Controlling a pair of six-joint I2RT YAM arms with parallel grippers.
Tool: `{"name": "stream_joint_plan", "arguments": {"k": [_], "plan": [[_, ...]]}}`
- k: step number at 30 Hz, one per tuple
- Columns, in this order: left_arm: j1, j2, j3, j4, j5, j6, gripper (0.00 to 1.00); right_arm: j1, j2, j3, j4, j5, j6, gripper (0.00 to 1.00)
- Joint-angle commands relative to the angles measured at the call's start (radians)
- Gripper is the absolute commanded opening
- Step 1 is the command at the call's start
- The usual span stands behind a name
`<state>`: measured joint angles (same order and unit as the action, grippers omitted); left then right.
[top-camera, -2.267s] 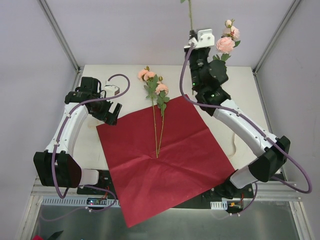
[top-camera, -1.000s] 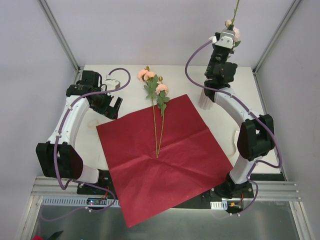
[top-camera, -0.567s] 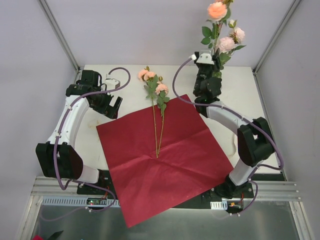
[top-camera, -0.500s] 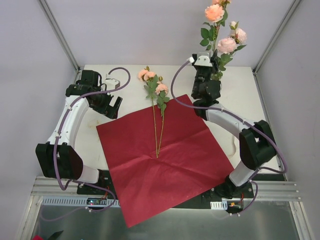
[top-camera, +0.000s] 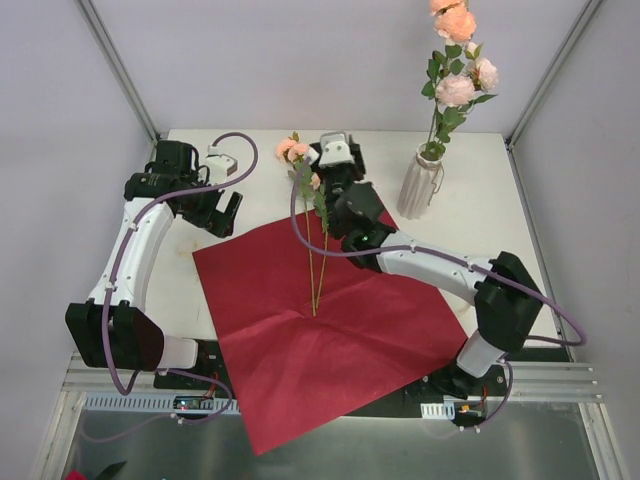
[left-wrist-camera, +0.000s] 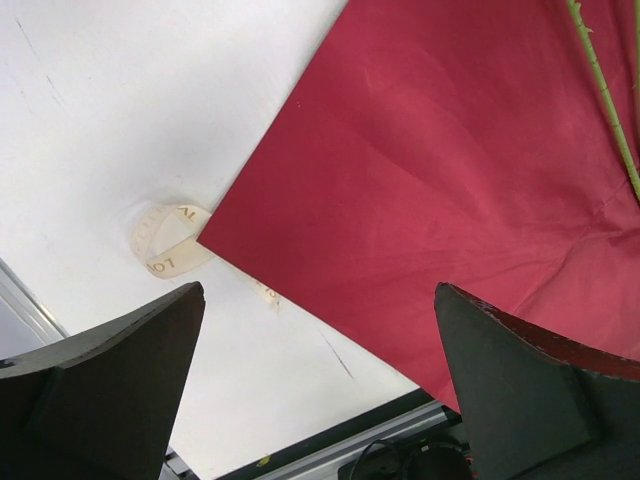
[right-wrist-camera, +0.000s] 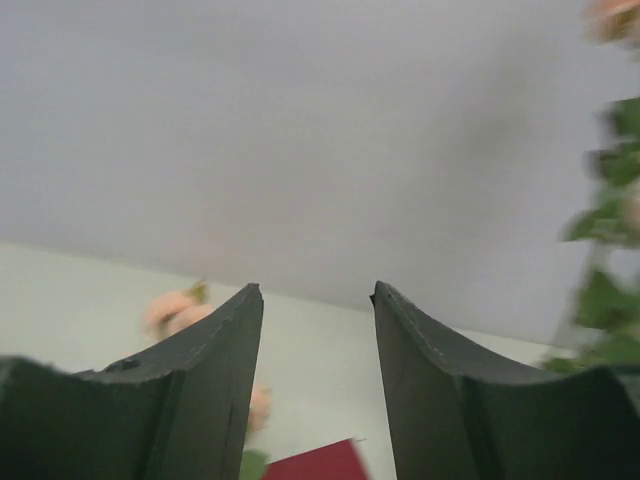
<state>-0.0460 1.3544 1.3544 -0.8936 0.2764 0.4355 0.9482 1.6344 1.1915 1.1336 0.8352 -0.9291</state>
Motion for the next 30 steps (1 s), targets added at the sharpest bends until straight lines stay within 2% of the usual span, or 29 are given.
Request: {"name": "stream_joint_plan", "arguments": {"k": [1,3,4,7,9,11,17,30], "plan": [[-0.002,-0.014,0.005,0.001,-0.029,-0.007,0.99,-0.032,0.043,0.207,-0.805,-0.178,0.583,0.52],[0.000,-0.005,0.009,0.002,-0.049,-0.021,0.99,-0.077,0.111,0.331,-1.127,-0.340,0.826,0.54],[0.005,0.002,0.009,0.002,-0.061,-0.026,0.99,-0.112,0.186,0.433,-1.208,-0.478,0.864,0.53],[0.017,0.009,0.002,0.002,-0.065,-0.035,0.99,-0.149,0.313,0.573,-1.365,-0.655,0.918,0.52],[0.023,0.012,-0.008,0.002,-0.072,-0.035,0.99,-0.163,0.375,0.644,-1.469,-0.700,0.950,0.50],[0.028,0.020,-0.012,0.001,-0.077,-0.037,0.99,-0.172,0.433,0.684,-1.508,-0.745,0.964,0.48],[0.040,0.026,-0.020,0.007,-0.074,-0.046,0.99,-0.173,0.510,0.665,-1.516,-0.798,1.001,0.47],[0.040,0.014,-0.044,0.010,-0.071,-0.034,0.99,-0.169,0.625,0.648,-1.562,-0.743,1.049,0.48]]}}
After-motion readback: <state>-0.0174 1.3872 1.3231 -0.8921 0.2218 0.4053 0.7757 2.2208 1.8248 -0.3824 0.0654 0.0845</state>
